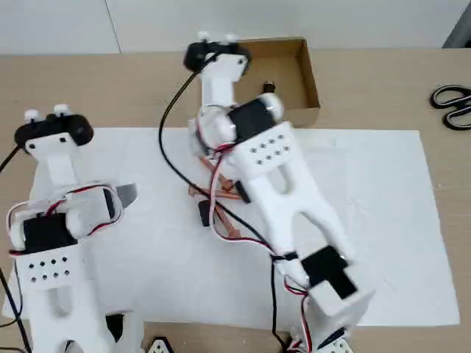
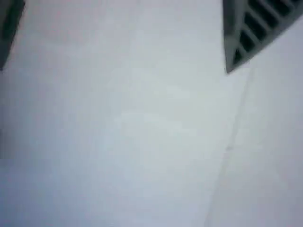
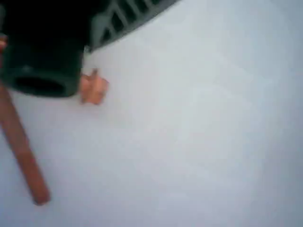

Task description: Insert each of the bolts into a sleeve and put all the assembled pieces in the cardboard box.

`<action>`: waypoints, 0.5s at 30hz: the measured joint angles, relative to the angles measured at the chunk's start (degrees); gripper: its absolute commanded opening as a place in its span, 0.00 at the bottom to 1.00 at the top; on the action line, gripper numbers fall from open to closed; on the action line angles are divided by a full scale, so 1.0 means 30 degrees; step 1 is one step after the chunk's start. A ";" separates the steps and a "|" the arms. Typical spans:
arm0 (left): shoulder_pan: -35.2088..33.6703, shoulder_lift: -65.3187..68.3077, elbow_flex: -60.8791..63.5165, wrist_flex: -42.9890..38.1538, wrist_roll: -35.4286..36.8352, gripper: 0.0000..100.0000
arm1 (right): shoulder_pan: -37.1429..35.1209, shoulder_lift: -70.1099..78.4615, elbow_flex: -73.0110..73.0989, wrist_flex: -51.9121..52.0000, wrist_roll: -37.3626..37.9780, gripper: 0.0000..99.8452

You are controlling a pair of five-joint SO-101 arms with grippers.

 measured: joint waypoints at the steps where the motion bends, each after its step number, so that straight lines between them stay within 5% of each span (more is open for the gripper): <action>1: 0.0410 0.0469 -0.0352 0.0000 0.0440 0.28 | 0.0410 -0.0469 -0.0029 0.0527 0.0762 0.08; 8: 0.2813 0.6388 -0.3751 0.0000 0.2491 0.28 | 0.3458 -0.2286 -0.0117 0.1641 0.5656 0.03; 15: 0.6037 0.9524 -0.4806 0.0000 0.4718 0.28 | 0.4454 -0.2315 -0.0117 0.1729 0.8029 0.02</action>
